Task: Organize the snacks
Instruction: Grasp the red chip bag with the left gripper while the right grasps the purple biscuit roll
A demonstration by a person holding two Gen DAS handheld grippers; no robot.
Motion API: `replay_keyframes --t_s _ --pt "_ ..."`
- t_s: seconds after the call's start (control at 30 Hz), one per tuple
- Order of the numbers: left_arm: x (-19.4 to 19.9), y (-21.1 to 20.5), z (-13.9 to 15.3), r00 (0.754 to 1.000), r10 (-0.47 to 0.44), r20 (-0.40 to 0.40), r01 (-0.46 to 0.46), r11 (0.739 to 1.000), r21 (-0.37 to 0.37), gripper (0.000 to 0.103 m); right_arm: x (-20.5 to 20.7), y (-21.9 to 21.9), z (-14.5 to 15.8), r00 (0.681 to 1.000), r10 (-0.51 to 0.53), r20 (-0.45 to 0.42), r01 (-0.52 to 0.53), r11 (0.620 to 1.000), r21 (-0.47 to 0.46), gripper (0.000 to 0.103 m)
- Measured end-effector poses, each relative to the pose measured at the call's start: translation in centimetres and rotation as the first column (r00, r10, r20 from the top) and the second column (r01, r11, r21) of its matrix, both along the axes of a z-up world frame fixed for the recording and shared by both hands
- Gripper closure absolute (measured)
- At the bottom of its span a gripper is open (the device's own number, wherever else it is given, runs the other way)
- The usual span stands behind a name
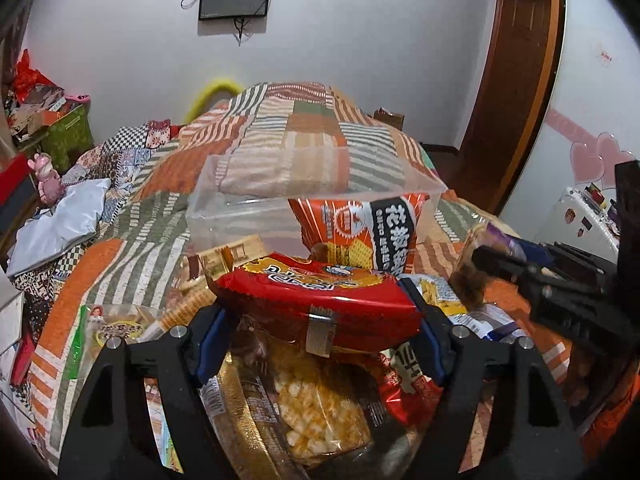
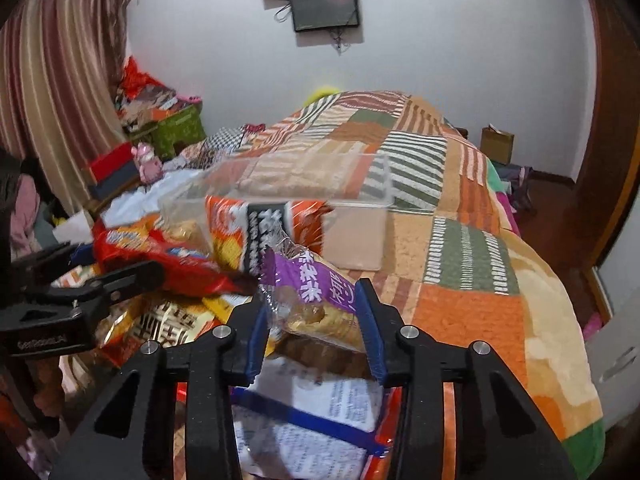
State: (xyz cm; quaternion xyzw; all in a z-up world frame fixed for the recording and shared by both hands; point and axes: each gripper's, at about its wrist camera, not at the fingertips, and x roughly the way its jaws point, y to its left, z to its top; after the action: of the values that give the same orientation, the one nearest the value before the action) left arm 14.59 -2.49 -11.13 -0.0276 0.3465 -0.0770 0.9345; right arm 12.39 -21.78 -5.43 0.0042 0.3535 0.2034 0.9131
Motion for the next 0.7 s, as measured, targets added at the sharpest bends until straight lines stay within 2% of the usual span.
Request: replay_keyframes --t_s 0.1,0.23,0.33,0.53,0.7 --pt "-0.1 -0.1 0.5 1.0 -0.003 0.011 0.003 1.0 0.004 0.027 0.8 -1.5 0.4 0.999 -0.042 -0.008 0.042 0.998 0.04 0.068" --pt "-0.1 -0.1 0.7 1.0 -0.004 0.02 0.003 1.0 0.004 0.028 1.9 -3.0 0.2 0.996 -0.093 -0.019 0.093 0.995 0.031 0.07" --pt "-0.1 -0.2 0.7 1.0 -0.005 0.023 0.005 1.0 0.006 0.03 2.6 -3.2 -0.6 0.995 -0.085 -0.045 0.085 0.996 0.013 0.078" --pt "0.0 -0.1 1.0 1.0 -0.008 0.029 0.007 1.0 0.017 0.032 4.1 -2.6 -1.8 0.996 -0.066 -0.067 0.062 0.997 -0.05 0.081" --pt "-0.6 -0.2 1.9 0.997 -0.018 0.072 0.015 0.999 0.033 0.032 5.0 -2.4 -2.1 0.997 -0.048 -0.067 0.041 0.995 -0.095 0.082"
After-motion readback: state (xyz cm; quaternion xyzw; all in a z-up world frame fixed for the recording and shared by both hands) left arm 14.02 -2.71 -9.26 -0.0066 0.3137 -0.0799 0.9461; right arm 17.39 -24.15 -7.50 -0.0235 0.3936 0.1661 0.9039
